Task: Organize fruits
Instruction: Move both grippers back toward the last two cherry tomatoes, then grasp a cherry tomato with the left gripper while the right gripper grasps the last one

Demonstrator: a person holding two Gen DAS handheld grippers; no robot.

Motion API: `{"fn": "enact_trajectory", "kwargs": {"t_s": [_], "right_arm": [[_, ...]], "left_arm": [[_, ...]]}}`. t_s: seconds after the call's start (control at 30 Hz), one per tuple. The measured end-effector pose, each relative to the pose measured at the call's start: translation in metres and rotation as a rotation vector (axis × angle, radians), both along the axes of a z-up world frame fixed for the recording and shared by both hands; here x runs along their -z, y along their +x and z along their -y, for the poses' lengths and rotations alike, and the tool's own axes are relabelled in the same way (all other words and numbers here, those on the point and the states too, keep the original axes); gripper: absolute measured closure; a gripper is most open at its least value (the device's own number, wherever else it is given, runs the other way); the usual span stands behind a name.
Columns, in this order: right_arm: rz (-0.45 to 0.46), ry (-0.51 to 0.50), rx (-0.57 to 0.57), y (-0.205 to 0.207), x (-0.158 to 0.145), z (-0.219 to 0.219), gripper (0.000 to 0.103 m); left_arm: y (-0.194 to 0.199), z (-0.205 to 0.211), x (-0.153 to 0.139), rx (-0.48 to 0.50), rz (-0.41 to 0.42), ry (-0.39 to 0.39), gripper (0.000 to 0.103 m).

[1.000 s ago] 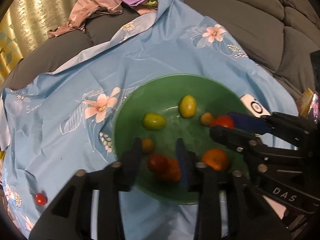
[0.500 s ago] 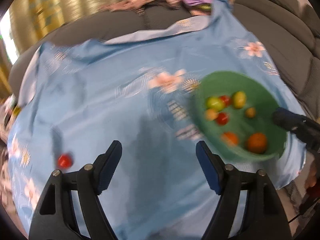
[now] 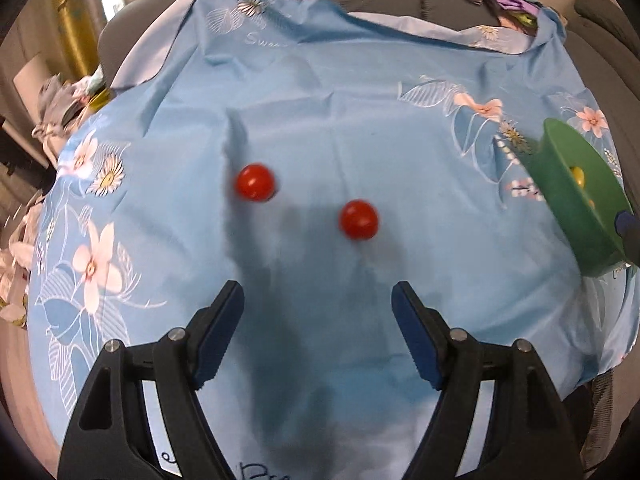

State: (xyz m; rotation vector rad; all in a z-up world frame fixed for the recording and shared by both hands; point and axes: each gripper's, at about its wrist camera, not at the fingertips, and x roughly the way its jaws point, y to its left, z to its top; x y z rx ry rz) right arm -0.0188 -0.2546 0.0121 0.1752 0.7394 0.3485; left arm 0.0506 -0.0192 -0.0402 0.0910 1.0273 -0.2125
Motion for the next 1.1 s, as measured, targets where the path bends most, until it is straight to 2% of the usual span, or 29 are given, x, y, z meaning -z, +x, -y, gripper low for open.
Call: {"fn": "enact_trajectory", "kwargs": {"t_s": [0.17, 0.4, 0.47, 0.5, 0.57, 0.7, 0.8, 0.87, 1.1], "right_arm": [[-0.018, -0.013, -0.065, 0.004, 0.010, -0.018, 0.065], [-0.057, -0.021, -0.072, 0.015, 0.023, -0.024, 0.065], [-0.063, -0.019, -0.075, 0.017, 0.025, -0.024, 0.065], [-0.067, -0.019, -0.077, 0.019, 0.027, -0.025, 0.065], [-0.073, -0.020, -0.078, 0.022, 0.029, -0.025, 0.065], [-0.090, -0.009, -0.074, 0.028, 0.036, -0.024, 0.065], [-0.103, 0.001, -0.077, 0.029, 0.042, -0.024, 0.065], [-0.108, -0.001, -0.081, 0.030, 0.044, -0.025, 0.065], [-0.110, 0.006, -0.081, 0.032, 0.046, -0.024, 0.065]], "left_arm": [[0.004, -0.006, 0.007, -0.010, -0.009, -0.005, 0.026], [0.023, -0.006, 0.014, -0.021, 0.000, 0.030, 0.025], [0.023, -0.006, 0.010, -0.030, 0.032, 0.050, 0.026], [0.021, -0.003, 0.006, -0.032, 0.070, 0.096, 0.026], [0.018, 0.004, 0.001, 0.004, 0.112, 0.123, 0.026], [0.025, 0.014, 0.006, 0.071, 0.064, 0.028, 0.026], [0.035, 0.026, 0.015, 0.101, 0.042, 0.025, 0.035], [0.041, 0.033, 0.019, 0.110, 0.027, 0.014, 0.047], [0.052, 0.042, 0.030, 0.123, -0.001, 0.009, 0.069]]}}
